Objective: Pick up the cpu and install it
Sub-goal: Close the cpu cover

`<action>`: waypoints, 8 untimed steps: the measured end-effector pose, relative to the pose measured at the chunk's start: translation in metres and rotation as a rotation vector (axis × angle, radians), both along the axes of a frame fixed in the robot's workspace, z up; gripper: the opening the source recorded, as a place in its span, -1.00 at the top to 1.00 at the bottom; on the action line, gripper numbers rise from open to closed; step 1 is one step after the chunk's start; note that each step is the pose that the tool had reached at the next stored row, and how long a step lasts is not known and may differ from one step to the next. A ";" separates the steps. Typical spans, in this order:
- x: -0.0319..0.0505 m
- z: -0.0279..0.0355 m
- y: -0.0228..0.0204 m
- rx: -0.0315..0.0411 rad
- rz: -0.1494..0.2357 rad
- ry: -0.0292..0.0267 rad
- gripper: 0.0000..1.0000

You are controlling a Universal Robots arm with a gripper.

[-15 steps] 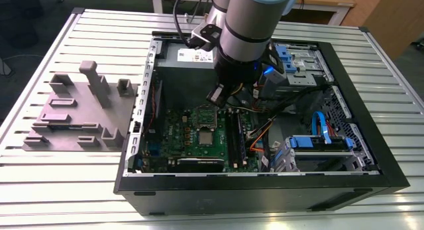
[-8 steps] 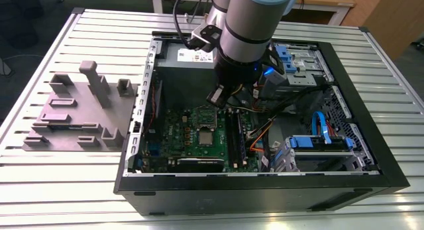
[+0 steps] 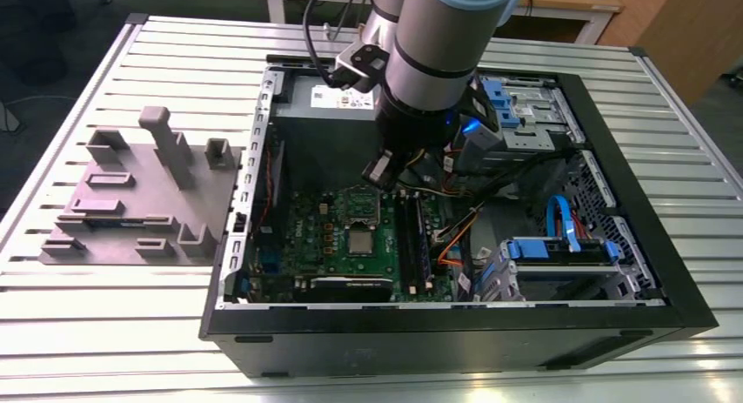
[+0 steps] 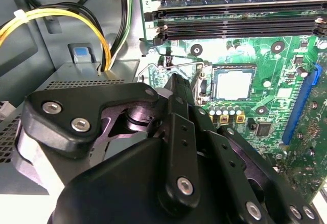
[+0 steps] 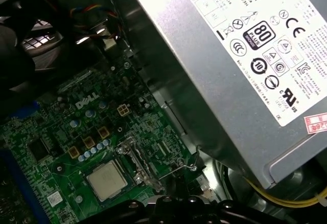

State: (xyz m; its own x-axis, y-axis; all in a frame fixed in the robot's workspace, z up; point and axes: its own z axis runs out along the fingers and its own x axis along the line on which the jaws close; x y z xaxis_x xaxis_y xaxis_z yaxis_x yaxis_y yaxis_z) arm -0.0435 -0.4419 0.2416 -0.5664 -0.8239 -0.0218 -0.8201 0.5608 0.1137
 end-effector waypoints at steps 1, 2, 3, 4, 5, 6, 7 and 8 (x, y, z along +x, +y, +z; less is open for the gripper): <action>0.0000 0.0000 -0.0002 0.0001 0.000 0.0000 0.80; 0.0000 0.0000 -0.0004 0.0001 0.000 0.0000 0.80; 0.0000 0.0000 -0.0006 0.0001 0.000 0.0000 0.80; 0.0000 0.0000 -0.0008 0.0000 0.000 0.0000 0.80; 0.0000 0.0000 -0.0010 0.0001 0.000 0.0000 0.80; 0.0000 0.0000 -0.0012 0.0001 0.000 0.0000 0.80; 0.0000 0.0000 -0.0015 0.0001 0.000 0.0000 0.80; 0.0000 0.0000 -0.0017 0.0001 0.000 0.0000 0.80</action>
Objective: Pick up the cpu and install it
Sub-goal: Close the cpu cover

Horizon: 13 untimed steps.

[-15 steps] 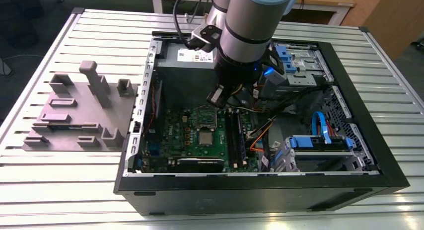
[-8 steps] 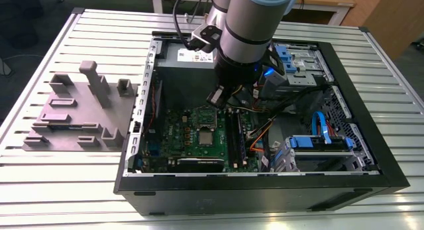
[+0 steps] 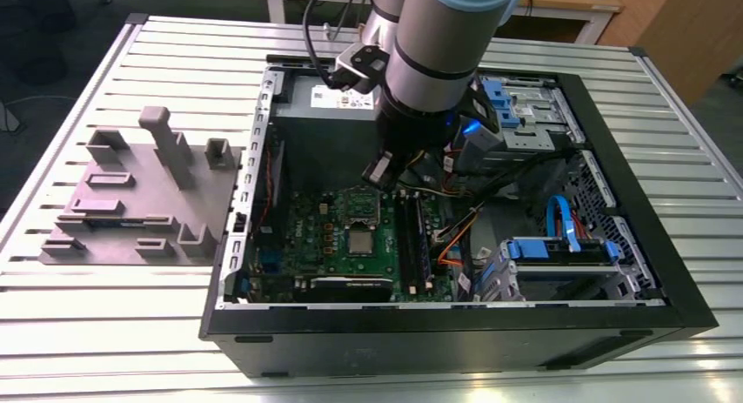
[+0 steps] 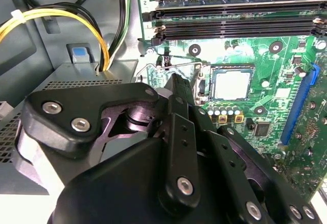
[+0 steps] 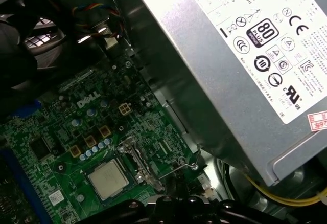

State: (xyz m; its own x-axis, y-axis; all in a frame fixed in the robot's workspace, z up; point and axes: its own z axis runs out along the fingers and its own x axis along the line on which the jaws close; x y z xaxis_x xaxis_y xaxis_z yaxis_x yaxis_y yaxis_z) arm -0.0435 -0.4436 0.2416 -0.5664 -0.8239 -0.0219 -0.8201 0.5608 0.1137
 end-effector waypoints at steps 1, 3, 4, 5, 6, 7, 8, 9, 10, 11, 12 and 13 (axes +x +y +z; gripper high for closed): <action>0.0000 0.0000 -0.0002 -0.0001 0.000 0.0001 0.80; 0.0000 0.0000 -0.0007 -0.0001 0.000 0.0001 0.80; 0.0000 0.0000 -0.0009 0.0000 0.000 0.0000 0.80; 0.0000 0.0000 -0.0011 0.0000 0.000 0.0000 0.80; 0.0000 0.0000 -0.0014 0.0000 0.000 0.0000 0.80; 0.0000 0.0000 -0.0016 0.0000 0.000 0.0000 0.80; 0.0000 0.0000 -0.0018 0.0000 0.000 0.0000 0.80; 0.0000 0.0000 -0.0049 0.0000 0.000 0.0000 0.80; 0.0000 0.0000 -0.0090 -0.0001 0.000 0.0000 0.80; 0.0000 0.0000 -0.0091 -0.0001 0.000 0.0000 0.80; 0.0000 0.0000 -0.0093 0.0000 0.000 0.0000 0.80; 0.0000 0.0000 -0.0096 0.0000 0.000 0.0000 0.80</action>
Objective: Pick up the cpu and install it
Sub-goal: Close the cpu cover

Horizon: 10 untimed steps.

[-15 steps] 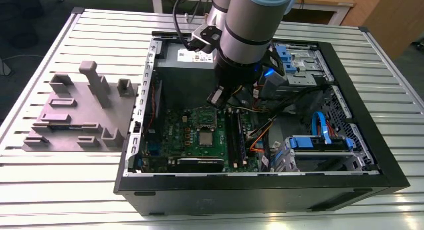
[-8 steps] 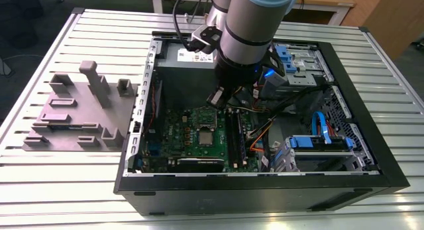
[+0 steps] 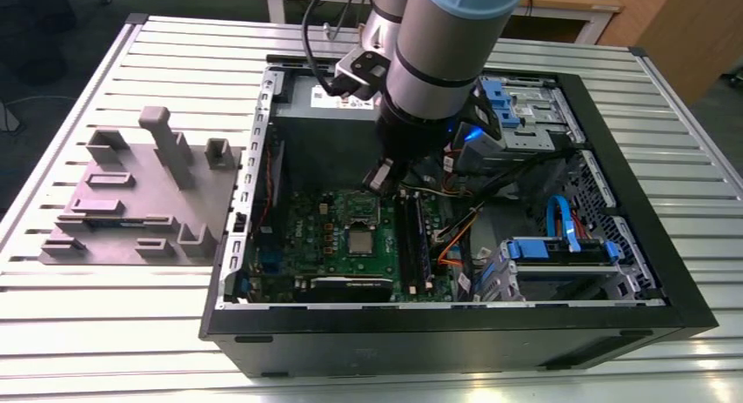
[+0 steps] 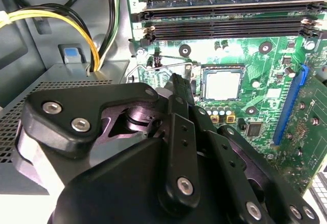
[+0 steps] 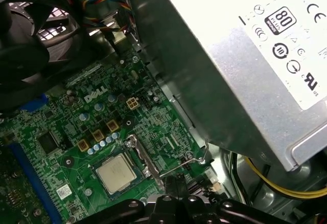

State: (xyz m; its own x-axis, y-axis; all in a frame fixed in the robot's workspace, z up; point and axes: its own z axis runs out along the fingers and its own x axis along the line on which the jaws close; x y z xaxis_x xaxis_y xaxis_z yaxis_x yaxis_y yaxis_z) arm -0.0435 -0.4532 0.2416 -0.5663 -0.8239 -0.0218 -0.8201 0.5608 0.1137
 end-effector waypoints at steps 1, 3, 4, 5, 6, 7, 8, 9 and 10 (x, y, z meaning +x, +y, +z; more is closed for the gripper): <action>0.0000 0.0000 -0.0002 -0.0001 0.000 0.0000 0.80; 0.0000 0.0000 -0.0007 0.0000 0.000 0.0000 0.80; 0.0000 0.0000 -0.0009 0.0000 0.000 0.0000 0.80; 0.0000 0.0000 -0.0011 0.0000 0.000 0.0000 0.80; 0.0000 0.0000 -0.0012 0.0000 0.000 0.0000 0.80; 0.0000 0.0000 -0.0014 -0.0001 0.000 0.0000 0.80; 0.0000 0.0000 -0.0016 0.0000 0.000 0.0000 0.80; 0.0000 0.0000 -0.0018 0.0000 0.000 0.0000 0.80; 0.0000 0.0000 -0.0020 0.0000 0.000 0.0000 0.80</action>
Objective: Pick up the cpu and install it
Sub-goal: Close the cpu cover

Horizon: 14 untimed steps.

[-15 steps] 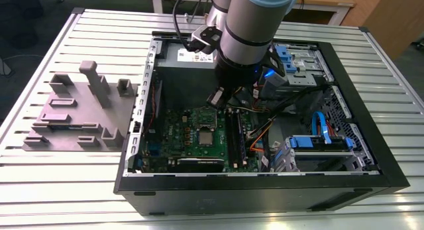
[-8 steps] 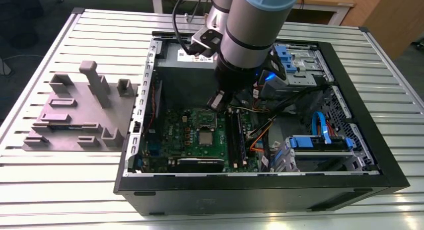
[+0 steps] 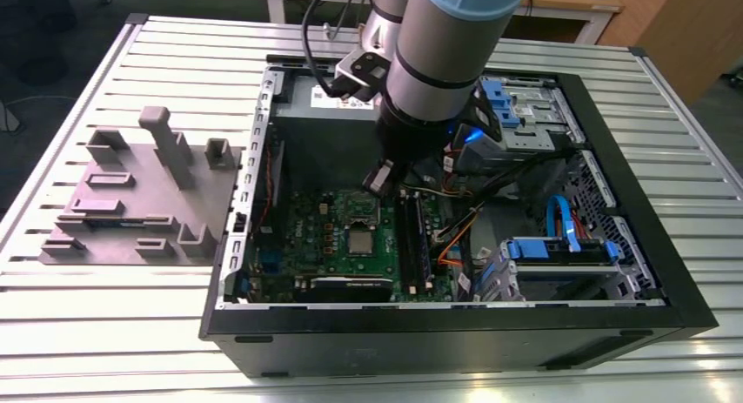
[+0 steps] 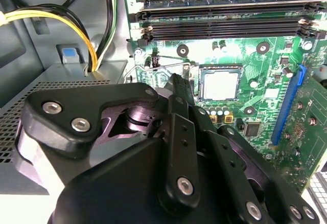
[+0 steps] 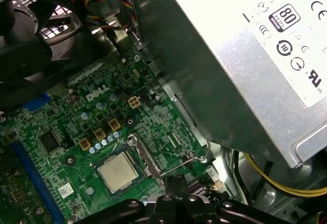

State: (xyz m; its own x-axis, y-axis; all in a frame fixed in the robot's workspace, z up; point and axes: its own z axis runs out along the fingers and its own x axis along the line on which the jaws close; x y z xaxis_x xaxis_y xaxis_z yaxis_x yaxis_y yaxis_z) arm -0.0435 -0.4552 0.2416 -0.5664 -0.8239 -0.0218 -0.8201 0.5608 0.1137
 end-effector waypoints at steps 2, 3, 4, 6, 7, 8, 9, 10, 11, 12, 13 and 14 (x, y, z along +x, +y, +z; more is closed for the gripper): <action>0.0000 0.0000 -0.0031 0.0000 0.000 0.0000 0.80; 0.0000 0.0000 -0.0033 0.0000 0.000 0.0000 0.80; 0.0000 0.0000 -0.0034 0.0000 0.000 0.0000 0.80; 0.0000 0.0000 -0.0035 0.0000 0.000 0.0000 0.80; 0.0000 0.0000 -0.0038 0.0000 0.000 0.0000 0.80; 0.0000 0.0000 -0.0041 0.0001 0.000 0.0000 0.80; 0.0000 0.0000 -0.0042 0.0000 0.000 0.0000 0.80; 0.0000 0.0000 -0.0043 0.0000 0.000 0.0000 0.80; 0.0000 0.0000 -0.0046 -0.0001 0.000 0.0000 0.80; 0.0000 0.0000 -0.0049 0.0000 0.000 0.0000 0.80; 0.0000 0.0000 -0.0050 0.0000 0.000 0.0000 0.80; 0.0000 0.0000 -0.0054 0.0000 0.000 0.0000 0.80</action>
State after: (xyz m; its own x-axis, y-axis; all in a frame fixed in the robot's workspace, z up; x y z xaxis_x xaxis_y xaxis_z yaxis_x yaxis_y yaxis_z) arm -0.0435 -0.4606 0.2416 -0.5663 -0.8239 -0.0218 -0.8202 0.5607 0.1137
